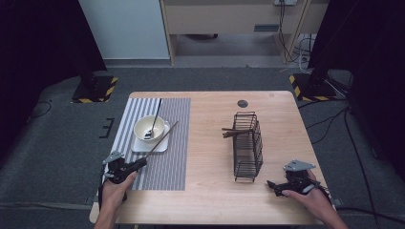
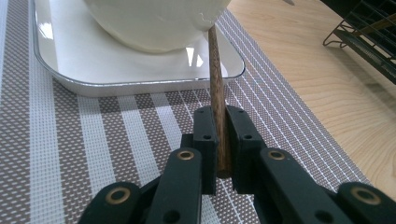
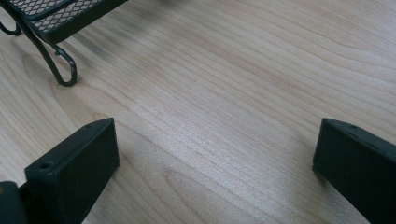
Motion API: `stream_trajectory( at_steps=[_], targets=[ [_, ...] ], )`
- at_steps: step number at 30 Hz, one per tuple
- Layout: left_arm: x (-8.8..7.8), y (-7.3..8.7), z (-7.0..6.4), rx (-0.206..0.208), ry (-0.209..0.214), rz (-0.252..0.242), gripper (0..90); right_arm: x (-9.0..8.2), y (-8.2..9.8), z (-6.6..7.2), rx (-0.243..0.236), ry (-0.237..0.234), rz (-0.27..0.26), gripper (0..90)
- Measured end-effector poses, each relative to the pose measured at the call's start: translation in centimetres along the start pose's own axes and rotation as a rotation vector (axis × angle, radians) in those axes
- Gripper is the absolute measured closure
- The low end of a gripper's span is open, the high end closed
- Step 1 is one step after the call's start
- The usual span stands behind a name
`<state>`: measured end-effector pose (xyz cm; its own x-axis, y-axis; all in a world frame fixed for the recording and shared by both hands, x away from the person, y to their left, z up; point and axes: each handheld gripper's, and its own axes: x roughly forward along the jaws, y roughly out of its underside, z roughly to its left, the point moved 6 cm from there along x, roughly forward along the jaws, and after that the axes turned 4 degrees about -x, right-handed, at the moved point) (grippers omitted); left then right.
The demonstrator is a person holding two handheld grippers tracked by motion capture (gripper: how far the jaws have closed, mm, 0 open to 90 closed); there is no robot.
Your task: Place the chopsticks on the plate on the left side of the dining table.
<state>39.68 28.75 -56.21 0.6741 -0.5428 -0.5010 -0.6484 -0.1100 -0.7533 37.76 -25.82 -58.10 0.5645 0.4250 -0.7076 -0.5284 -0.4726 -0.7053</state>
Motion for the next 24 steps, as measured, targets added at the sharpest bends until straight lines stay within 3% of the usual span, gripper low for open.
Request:
stream_trajectory(
  at_steps=[4, 8, 24],
  targets=[
    [0.22, 0.22, 0.16, -0.027, 0.013, 0.023, 82.5, 0.0, 0.0, 0.0, 0.0, 0.0, 0.0, 0.2],
    [0.5, 0.55, 0.42, -0.022, -0.011, 0.06, 82.4, 0.0, 0.0, 0.0, 0.0, 0.0, 0.0, 0.2],
    [0.51, 0.63, 0.65, -0.023, -0.033, 0.074, 81.0, 0.0, 0.0, 0.0, 0.0, 0.001, 0.0, 0.2]
  ],
)
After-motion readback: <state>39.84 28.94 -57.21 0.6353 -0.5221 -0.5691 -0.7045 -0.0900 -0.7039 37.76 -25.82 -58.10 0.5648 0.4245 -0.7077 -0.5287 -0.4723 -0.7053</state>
